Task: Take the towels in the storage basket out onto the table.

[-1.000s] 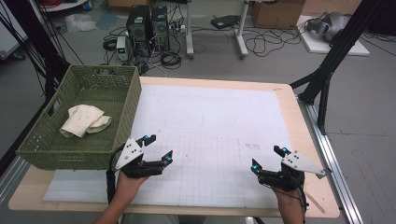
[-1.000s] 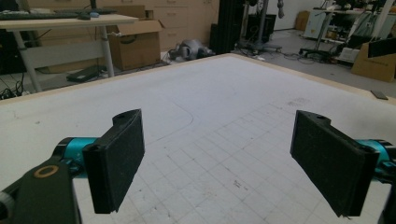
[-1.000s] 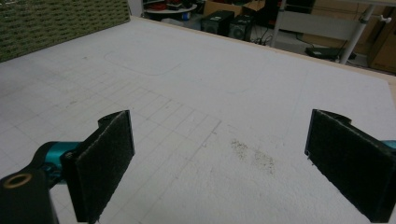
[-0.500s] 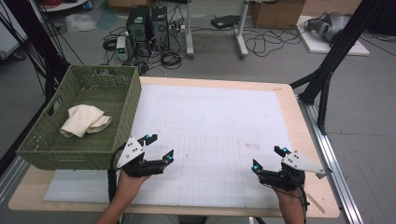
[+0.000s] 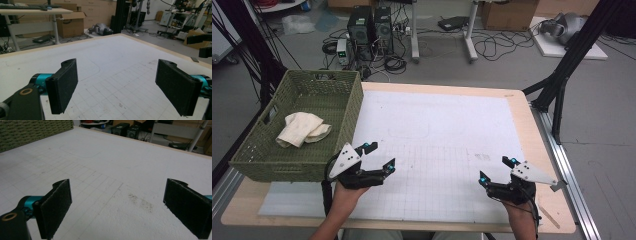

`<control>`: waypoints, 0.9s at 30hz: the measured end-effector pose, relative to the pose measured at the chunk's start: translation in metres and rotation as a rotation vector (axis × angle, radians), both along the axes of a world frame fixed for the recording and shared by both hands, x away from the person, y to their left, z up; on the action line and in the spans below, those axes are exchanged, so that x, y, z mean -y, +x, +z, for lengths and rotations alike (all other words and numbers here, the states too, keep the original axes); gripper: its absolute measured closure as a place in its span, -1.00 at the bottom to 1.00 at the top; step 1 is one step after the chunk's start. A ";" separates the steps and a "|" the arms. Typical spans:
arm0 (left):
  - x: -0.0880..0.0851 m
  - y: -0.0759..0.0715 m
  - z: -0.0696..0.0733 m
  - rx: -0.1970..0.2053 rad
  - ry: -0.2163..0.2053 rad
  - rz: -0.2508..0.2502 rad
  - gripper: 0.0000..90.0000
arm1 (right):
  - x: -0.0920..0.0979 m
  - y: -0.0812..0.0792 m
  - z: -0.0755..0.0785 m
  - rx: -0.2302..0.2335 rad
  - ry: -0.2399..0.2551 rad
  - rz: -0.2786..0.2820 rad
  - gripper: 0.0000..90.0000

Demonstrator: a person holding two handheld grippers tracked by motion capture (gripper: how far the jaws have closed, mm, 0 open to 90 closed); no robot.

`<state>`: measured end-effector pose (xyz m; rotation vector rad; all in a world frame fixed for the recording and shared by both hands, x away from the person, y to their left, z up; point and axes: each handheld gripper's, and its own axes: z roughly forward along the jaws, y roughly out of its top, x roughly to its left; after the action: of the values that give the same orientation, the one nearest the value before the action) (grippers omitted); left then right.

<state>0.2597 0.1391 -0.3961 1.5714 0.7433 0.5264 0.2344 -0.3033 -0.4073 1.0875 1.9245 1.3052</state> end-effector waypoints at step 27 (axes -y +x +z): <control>-0.086 0.034 0.104 0.022 -0.031 0.075 -0.56 | 0.000 0.001 -0.002 -0.009 -0.001 0.005 -0.84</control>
<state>0.2932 0.2251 -0.2920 1.5113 0.7924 0.5836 0.2357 -0.3031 -0.4088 1.0905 1.9352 1.3037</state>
